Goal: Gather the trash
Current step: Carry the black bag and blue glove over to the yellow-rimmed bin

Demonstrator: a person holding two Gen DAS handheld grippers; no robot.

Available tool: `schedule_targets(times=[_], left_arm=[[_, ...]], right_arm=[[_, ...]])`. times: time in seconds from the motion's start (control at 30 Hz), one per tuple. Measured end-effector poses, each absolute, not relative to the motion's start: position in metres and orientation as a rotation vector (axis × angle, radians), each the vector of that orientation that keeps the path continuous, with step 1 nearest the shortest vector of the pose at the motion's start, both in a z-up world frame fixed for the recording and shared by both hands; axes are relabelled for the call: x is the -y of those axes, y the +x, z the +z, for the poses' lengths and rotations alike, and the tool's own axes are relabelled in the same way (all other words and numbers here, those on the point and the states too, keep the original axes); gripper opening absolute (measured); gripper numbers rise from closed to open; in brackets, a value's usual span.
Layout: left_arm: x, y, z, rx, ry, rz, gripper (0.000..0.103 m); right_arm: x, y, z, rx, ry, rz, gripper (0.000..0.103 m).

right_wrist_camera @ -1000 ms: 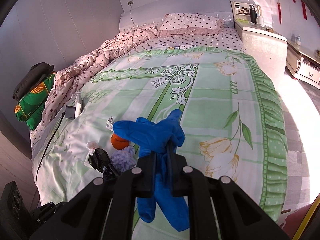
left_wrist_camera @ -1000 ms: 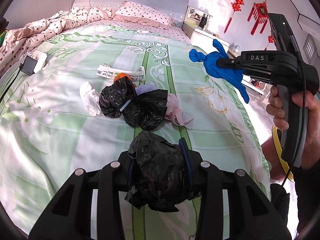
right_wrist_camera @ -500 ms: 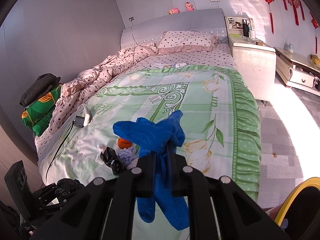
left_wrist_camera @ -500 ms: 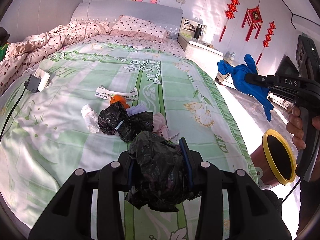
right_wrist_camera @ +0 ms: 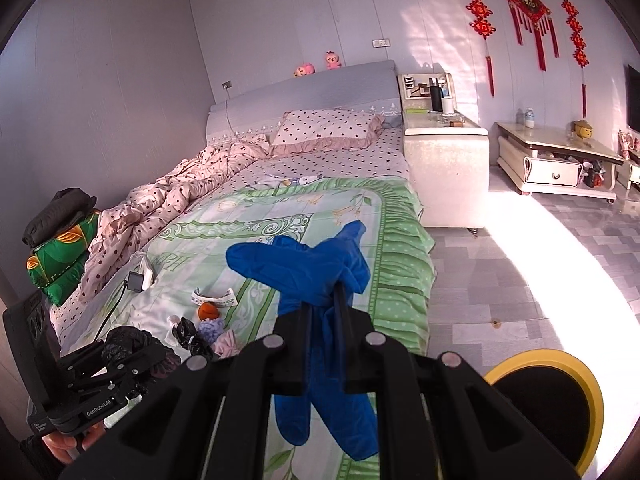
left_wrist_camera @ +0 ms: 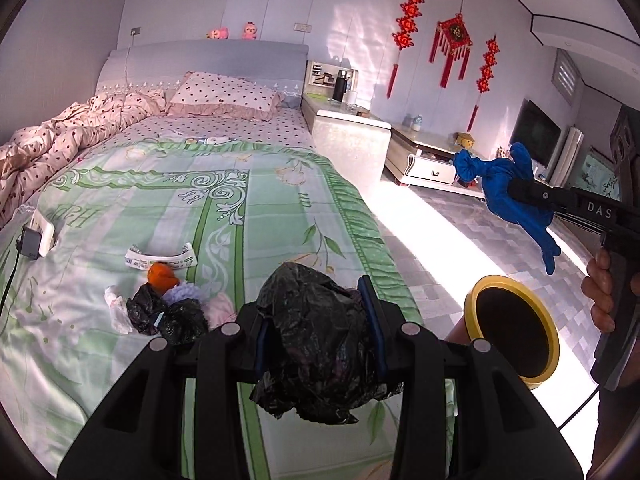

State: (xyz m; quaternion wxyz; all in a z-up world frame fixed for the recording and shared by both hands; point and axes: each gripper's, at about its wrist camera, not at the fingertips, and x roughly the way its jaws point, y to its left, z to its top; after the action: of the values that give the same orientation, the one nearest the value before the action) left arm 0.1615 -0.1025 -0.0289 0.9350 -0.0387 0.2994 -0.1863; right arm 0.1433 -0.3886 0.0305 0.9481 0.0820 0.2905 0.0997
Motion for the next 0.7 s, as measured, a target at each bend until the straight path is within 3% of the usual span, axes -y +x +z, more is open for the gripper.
schedule_targets(times=[0.33, 0.7], left_arm=[[0.207, 0.166, 0.002, -0.584, -0.012, -0.525, 0.036], [0.319, 0.169, -0.003, -0.623, 0.038, -0.662, 0.037]], right_arm=[[0.479, 0.103, 0.036, -0.554, 0.218, 0.051, 0.009], [0.56, 0.077, 0.011, -0.565, 0.299, -0.062, 0.009]])
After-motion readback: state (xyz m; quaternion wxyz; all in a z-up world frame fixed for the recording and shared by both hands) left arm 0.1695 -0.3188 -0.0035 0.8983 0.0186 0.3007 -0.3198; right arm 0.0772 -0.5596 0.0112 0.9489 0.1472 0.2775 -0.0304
